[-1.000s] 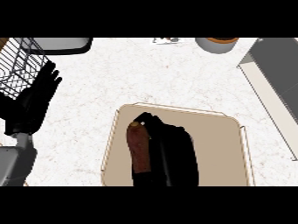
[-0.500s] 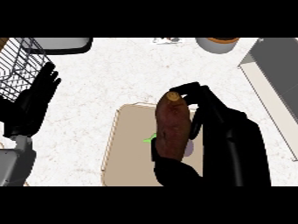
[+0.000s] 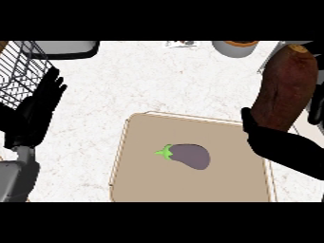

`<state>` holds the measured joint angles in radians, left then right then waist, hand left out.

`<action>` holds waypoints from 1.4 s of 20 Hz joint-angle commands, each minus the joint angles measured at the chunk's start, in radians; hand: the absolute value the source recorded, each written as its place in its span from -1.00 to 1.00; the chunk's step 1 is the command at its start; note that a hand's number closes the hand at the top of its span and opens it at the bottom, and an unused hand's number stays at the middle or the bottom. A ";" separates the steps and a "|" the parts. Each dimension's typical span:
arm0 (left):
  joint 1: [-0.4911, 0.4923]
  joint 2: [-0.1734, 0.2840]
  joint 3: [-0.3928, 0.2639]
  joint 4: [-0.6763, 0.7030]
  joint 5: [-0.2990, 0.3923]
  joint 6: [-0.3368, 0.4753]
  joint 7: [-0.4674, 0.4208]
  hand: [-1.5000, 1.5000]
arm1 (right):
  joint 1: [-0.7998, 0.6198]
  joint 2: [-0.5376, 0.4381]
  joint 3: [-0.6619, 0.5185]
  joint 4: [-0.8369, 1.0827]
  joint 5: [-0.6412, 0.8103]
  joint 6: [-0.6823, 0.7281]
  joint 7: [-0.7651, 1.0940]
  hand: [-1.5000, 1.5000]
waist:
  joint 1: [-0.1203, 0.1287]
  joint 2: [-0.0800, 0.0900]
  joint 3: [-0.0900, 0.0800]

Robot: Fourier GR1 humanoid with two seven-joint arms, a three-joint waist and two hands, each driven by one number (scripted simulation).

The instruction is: Pick the sweet potato from the tray and place it in the tiered shelf

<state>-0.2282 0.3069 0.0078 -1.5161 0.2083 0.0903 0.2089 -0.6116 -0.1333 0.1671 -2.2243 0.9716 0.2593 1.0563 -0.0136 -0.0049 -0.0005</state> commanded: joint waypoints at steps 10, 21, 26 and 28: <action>0.011 -0.037 -0.009 -0.005 -0.035 0.008 -0.008 0.00 | 0.088 -0.215 -0.580 0.023 -0.344 0.152 -0.104 1.00 | 0.000 0.002 0.001; 0.020 -0.045 0.020 -0.027 -0.049 -0.029 0.000 0.00 | 0.222 -0.290 -0.747 0.238 -0.430 0.025 -0.382 1.00 | 0.017 0.005 0.001; -0.038 -0.072 0.027 0.022 -0.074 -0.006 0.007 0.00 | 0.308 -0.374 -0.873 0.303 -0.541 0.078 -0.502 1.00 | 0.009 0.005 0.001; -0.079 -0.072 0.030 0.035 -0.073 -0.012 0.032 0.00 | 0.321 -0.363 -0.864 0.370 -0.519 0.021 -0.584 1.00 | 0.010 0.005 0.001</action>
<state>-0.2632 0.2559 0.0458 -1.4981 0.1602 0.0593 0.2241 -0.3290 -0.4751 -0.6622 -1.9497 0.4687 0.3159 0.5891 -0.0034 -0.0004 0.0003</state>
